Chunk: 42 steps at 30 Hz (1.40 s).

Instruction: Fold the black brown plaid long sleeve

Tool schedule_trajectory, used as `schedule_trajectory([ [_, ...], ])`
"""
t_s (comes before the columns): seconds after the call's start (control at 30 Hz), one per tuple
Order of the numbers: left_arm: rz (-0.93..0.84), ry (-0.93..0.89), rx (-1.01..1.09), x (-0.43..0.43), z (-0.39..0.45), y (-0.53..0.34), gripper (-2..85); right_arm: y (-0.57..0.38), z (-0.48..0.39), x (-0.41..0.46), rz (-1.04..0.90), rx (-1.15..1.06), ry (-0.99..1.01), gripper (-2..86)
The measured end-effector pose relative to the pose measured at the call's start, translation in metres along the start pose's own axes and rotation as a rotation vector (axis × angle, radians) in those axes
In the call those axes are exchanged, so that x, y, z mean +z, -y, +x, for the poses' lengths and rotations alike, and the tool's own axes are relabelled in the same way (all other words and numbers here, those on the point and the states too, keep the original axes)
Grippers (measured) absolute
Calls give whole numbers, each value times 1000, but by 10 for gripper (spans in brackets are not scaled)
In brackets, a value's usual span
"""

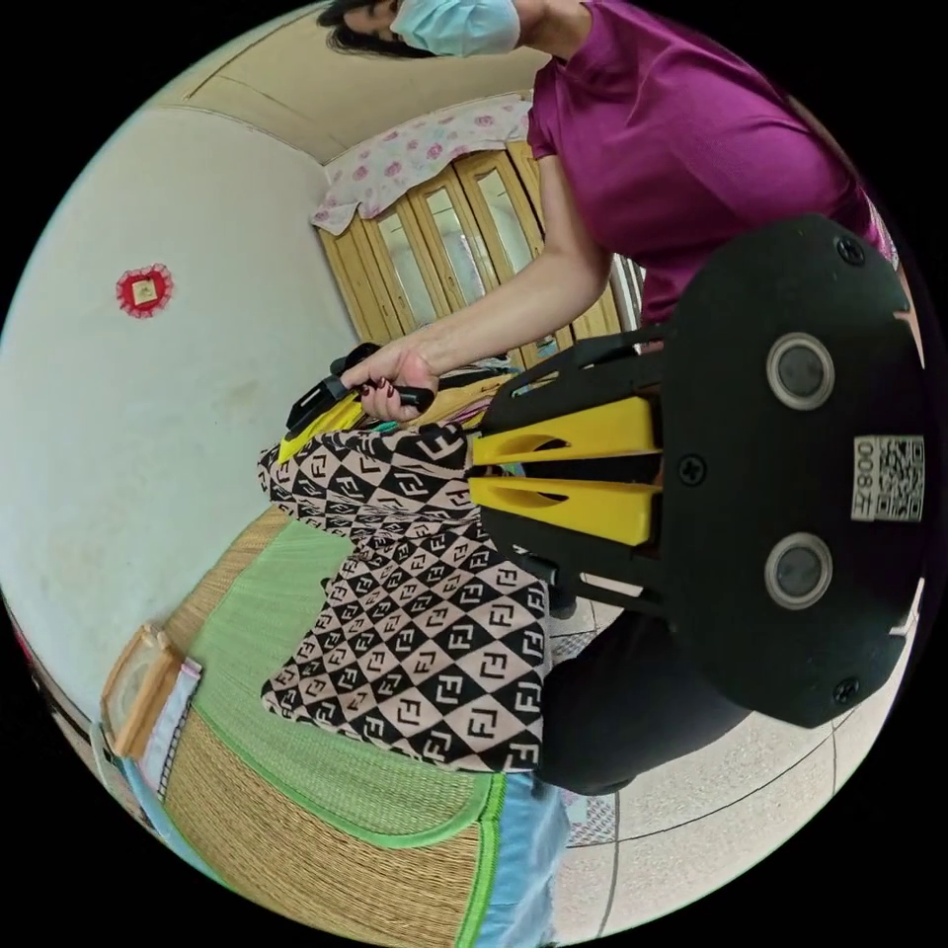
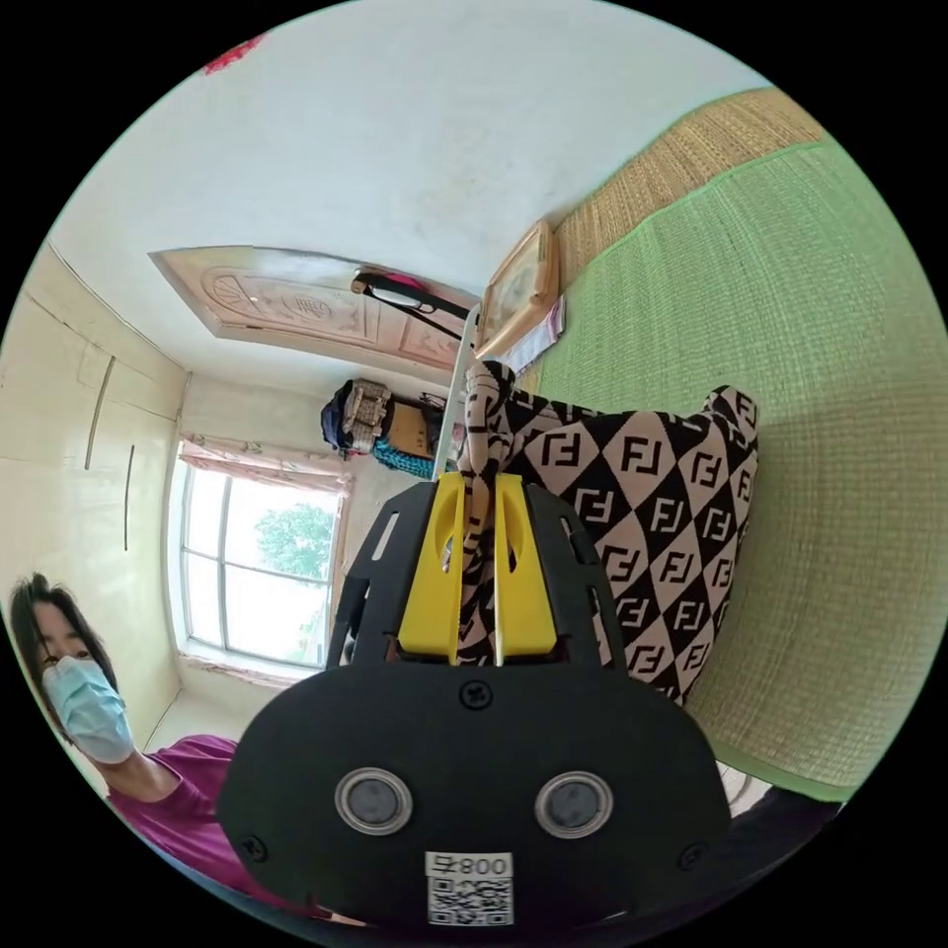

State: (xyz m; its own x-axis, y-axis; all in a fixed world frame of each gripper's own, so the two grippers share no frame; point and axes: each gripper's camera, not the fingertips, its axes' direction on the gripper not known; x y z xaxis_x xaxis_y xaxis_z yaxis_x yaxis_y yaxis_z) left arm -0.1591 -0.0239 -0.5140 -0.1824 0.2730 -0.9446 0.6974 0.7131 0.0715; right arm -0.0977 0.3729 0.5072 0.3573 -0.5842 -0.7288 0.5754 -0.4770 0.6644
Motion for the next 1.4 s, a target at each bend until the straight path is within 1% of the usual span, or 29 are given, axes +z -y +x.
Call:
schedule_trajectory([
  [0.4,112,-10,-206,-98,-77,-20,21,80,-65,72,-164,27,-141,53],
  [0.57,105,-2,-269,-122,-102,-22,23,114,-80,93,-236,41,-222,64],
  [0.7,92,-30,-333,-135,-124,-25,24,135,-85,102,-290,48,-266,70],
  [0.9,103,-70,-380,-152,-143,-26,25,168,-106,93,-332,24,-270,73],
  [1.1,109,-113,-396,-167,-152,-28,25,195,-144,76,-348,-37,-281,76],
  [1.2,107,-120,-395,-174,-151,-30,24,206,-170,67,-360,-83,-305,73],
  [1.27,110,-115,-395,-180,-149,-33,23,214,-192,58,-364,-127,-357,65],
  [1.4,120,-83,-382,-194,-139,-40,13,229,-220,46,-365,-191,-394,52],
])
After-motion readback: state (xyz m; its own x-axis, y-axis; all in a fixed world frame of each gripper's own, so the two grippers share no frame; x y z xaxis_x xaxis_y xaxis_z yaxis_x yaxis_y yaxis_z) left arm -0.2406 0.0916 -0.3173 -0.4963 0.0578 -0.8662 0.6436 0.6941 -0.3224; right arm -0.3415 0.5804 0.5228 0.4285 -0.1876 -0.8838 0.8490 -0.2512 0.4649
